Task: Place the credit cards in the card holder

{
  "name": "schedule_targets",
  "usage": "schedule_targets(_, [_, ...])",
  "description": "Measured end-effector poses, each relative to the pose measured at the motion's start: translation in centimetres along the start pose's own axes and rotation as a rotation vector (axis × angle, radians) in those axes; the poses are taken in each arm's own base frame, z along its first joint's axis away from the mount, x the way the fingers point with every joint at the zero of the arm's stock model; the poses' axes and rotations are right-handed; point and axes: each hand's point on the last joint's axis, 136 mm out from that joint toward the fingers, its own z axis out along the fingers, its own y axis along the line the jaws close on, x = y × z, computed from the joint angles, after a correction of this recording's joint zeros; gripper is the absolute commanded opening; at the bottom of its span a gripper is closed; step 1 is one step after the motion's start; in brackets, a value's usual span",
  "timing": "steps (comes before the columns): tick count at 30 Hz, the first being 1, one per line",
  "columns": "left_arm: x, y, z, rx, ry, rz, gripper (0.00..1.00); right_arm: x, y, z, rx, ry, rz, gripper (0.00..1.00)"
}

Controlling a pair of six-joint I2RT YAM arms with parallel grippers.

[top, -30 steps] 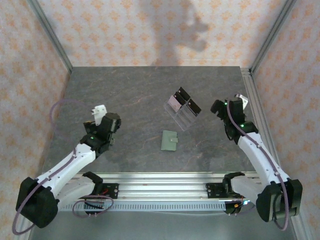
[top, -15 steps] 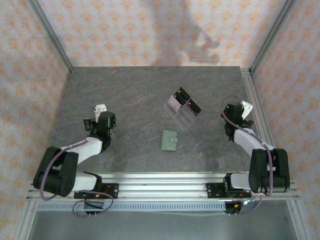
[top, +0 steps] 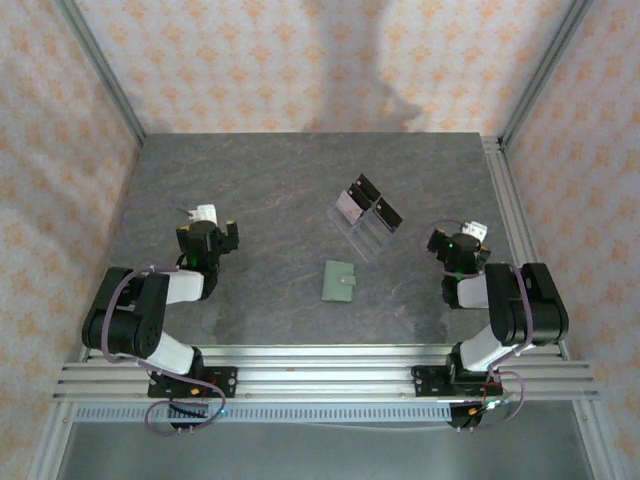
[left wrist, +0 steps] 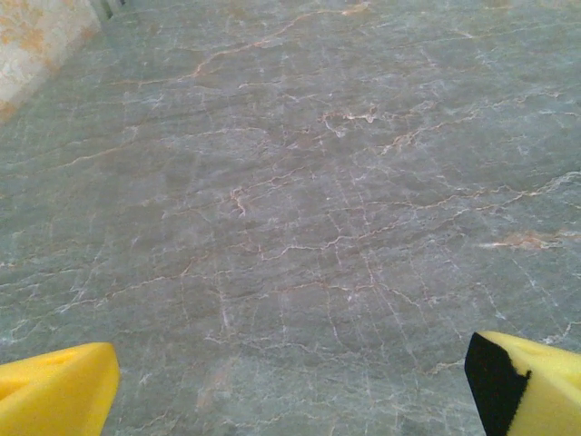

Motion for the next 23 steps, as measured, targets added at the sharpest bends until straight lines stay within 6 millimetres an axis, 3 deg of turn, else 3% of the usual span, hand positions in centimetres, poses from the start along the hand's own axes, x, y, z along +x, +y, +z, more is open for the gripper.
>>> schedule_targets(6, [-0.1, -0.4, 0.0, 0.025, -0.005, -0.004, 1.0, -3.4, 1.8, 0.6, -0.055, -0.086, 0.003, 0.99])
schedule_targets(23, [-0.2, -0.4, 0.0, 0.026, -0.007, -0.005, 1.0, -3.4, 3.0, 0.6, -0.113, -0.073, -0.042, 0.99])
